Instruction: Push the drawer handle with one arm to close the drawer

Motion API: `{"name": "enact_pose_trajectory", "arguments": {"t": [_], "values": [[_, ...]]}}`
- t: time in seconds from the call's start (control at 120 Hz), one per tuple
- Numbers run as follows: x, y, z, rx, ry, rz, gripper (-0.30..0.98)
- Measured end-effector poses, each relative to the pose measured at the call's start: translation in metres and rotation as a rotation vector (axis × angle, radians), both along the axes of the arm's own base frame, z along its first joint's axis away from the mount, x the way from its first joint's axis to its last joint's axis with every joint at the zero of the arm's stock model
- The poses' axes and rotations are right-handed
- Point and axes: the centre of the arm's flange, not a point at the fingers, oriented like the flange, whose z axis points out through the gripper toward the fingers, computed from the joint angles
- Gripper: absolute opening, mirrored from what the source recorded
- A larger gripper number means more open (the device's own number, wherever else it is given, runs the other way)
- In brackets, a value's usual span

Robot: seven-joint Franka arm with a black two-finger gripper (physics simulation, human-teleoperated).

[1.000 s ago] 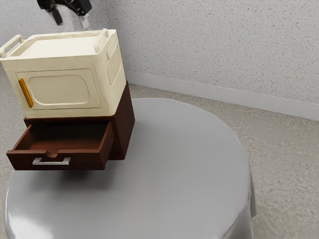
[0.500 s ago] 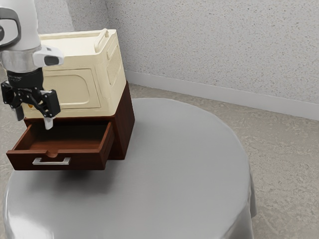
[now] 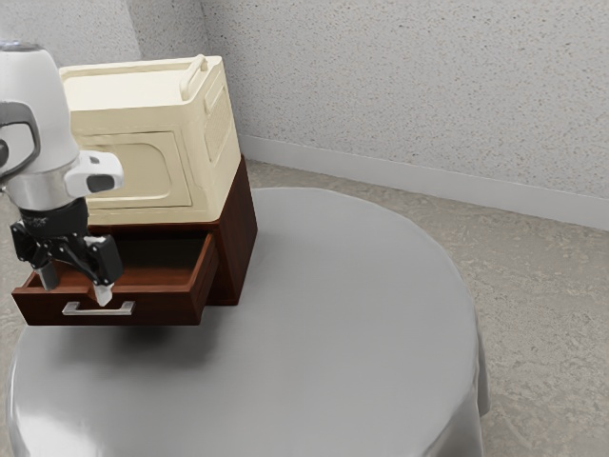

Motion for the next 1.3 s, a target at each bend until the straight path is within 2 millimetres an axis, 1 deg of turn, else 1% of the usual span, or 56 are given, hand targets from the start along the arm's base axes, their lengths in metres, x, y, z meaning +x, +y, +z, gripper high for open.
{"name": "enact_pose_trajectory", "arguments": {"t": [0.058,0.117,0.217,0.267,0.325,0.433,0.475,0.583,0.717,0.858,0.933,1.108,1.3], "values": [[0.000,0.003,-0.010,0.000,-0.001,0.003,0.65],[-0.001,0.007,-0.019,-0.001,-0.002,0.009,0.58],[-0.002,0.026,-0.037,-0.004,-0.009,0.038,0.35],[-0.002,0.031,-0.044,-0.003,-0.015,0.039,0.24],[-0.003,0.035,-0.054,0.001,-0.023,0.034,0.14],[-0.004,0.053,-0.069,0.006,-0.043,0.056,0.03],[-0.003,0.057,-0.074,0.009,-0.052,0.053,0.00],[-0.001,0.062,-0.081,0.025,-0.080,0.027,-0.05],[0.001,0.074,-0.093,0.038,-0.102,0.014,-0.07],[0.010,0.085,-0.114,0.031,-0.092,0.000,-0.09],[0.014,0.090,-0.121,0.029,-0.096,-0.004,-0.09],[0.025,0.094,-0.135,0.026,-0.113,-0.029,-0.10],[0.035,0.096,-0.144,0.028,-0.140,-0.054,-0.10]]}}
